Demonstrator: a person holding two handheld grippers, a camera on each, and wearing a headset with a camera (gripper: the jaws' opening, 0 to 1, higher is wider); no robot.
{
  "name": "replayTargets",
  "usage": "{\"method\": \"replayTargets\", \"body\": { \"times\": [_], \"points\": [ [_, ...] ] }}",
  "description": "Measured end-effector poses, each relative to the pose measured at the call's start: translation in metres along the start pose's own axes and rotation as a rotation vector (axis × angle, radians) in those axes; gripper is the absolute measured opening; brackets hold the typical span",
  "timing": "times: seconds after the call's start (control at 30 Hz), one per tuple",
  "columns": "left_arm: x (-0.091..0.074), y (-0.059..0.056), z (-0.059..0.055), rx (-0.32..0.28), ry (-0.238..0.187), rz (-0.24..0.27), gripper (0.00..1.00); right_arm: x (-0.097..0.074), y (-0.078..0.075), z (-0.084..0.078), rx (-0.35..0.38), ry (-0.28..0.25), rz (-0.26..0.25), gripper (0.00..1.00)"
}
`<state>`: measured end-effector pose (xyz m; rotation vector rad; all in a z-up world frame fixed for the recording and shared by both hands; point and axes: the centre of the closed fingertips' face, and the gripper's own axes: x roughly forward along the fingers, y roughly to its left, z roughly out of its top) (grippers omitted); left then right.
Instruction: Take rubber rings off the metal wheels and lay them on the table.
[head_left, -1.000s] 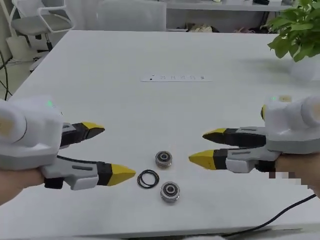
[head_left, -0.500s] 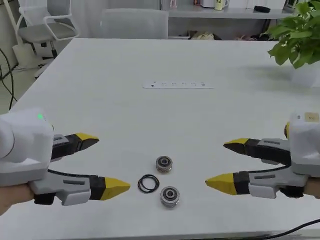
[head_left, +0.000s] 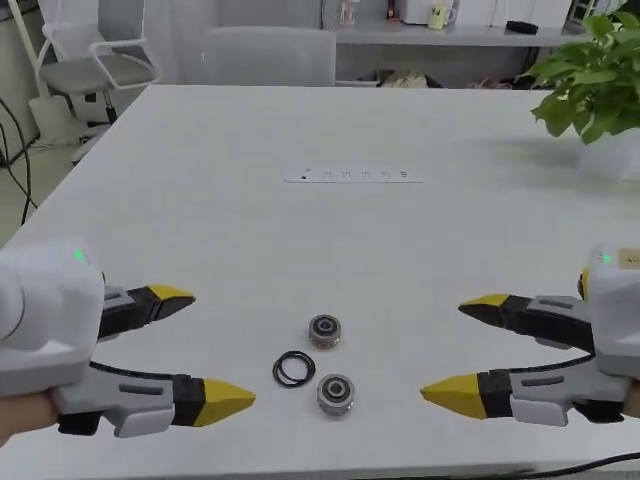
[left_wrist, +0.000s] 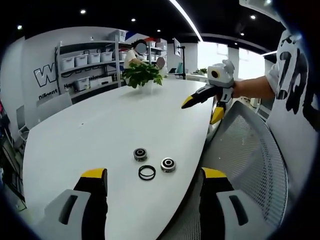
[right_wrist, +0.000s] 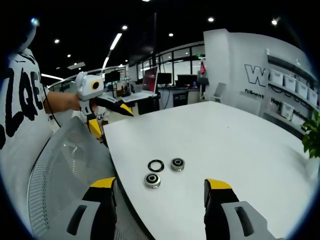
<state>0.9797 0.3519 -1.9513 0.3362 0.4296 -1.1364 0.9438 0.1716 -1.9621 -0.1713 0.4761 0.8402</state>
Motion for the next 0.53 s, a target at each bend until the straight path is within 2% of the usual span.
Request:
{"method": "replayTargets", "body": {
  "times": [0.27,0.53],
  "points": [
    [-0.002,-0.004,-0.003,0.005,0.016,-0.003,0.74,-0.007,0.001,-0.003,-0.017,0.01,-0.007,0.73],
    [-0.002,-0.007,-0.01,-0.004,0.037,-0.007,0.74,-0.009,0.006,-0.013,-0.016,0.031,-0.004,0.74]
  ]
}}
